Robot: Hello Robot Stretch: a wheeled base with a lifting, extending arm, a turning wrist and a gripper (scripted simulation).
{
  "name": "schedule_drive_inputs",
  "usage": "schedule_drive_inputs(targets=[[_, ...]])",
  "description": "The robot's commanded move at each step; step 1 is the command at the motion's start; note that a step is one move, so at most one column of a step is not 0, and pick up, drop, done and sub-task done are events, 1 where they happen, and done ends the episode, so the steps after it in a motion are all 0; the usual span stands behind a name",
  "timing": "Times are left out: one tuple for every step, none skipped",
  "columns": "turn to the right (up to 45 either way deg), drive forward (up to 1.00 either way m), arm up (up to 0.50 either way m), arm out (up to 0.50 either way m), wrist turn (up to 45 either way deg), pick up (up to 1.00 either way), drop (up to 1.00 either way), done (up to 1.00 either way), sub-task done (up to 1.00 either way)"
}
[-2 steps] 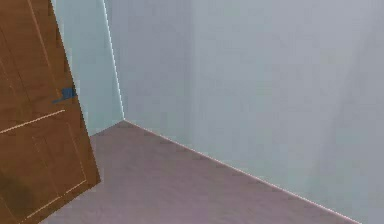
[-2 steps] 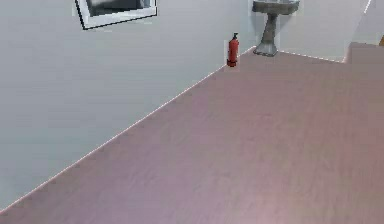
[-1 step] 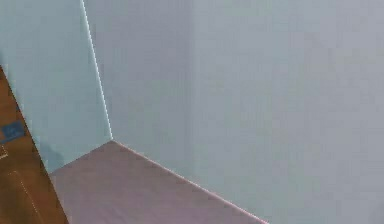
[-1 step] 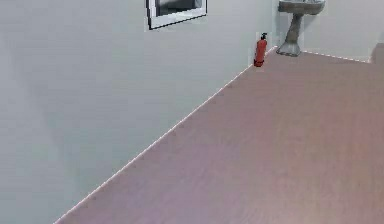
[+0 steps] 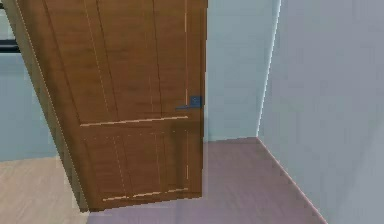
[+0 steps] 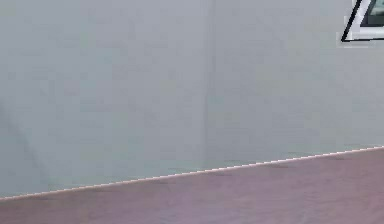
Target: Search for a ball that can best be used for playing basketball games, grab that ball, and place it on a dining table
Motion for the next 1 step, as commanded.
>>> schedule_drive_inputs(targets=[[-6.0, 0.00, 0.00, 0.00, 0.0, 0.00, 0.00, 0.00, 0.00]])
